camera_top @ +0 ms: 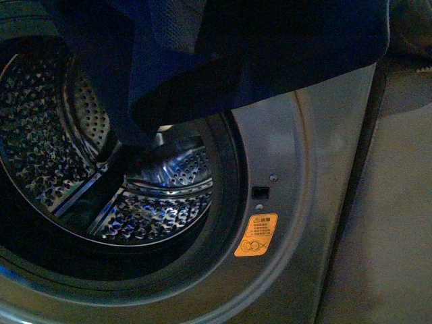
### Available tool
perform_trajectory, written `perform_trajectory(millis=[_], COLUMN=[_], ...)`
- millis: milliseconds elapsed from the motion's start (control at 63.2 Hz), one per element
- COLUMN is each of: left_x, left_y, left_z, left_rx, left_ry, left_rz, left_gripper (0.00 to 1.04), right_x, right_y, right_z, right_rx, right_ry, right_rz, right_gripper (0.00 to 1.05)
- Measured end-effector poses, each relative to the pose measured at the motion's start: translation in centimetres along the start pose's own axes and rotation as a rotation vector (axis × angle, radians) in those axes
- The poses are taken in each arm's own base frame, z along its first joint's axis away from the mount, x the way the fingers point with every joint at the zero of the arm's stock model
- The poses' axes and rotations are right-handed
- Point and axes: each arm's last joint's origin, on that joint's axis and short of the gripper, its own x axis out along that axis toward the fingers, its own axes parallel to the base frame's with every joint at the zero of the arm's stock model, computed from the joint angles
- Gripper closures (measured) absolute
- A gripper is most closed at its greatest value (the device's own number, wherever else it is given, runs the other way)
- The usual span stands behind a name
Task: Put clothes into washing machine
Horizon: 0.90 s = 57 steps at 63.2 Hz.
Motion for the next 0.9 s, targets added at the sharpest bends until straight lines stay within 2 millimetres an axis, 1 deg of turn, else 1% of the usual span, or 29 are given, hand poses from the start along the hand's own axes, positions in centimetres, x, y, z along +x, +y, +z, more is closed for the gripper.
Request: perform_trajectory(millis=[111,221,443,633,902], left_x=[2.0,4.1,7.4,9.4,11.5], left_y=[-0.4,-0.7,-1.4,-2.3,-4.2], left_z=[-0.2,-0.8,-1.4,-1.6,-1.5], left_rx=[-0.025,-0.030,-0.039,-0.058,-0.086], left_ry=[0.023,0.048,0.049,0.037,0.019], left_rz=[-0.028,-0.043,-0.040,-0.037,-0.077], left_gripper=[0.07,0.07,0.07,0.07,0.07], right_x=[0.0,0.0,0.0,0.0,0.0], right_y=[0.0,0.0,0.0,0.0,0.0], right_z=[0.0,0.0,0.0,0.0,0.0], right_rx=[0.000,0.000,0.000,0.000,0.000], right_ry=[0.000,0.000,0.000,0.000,0.000], right_rz=[0.000,0.000,-0.001,-0.001,-0.002], right_gripper=[0.96,0.96,0.96,0.96,0.96])
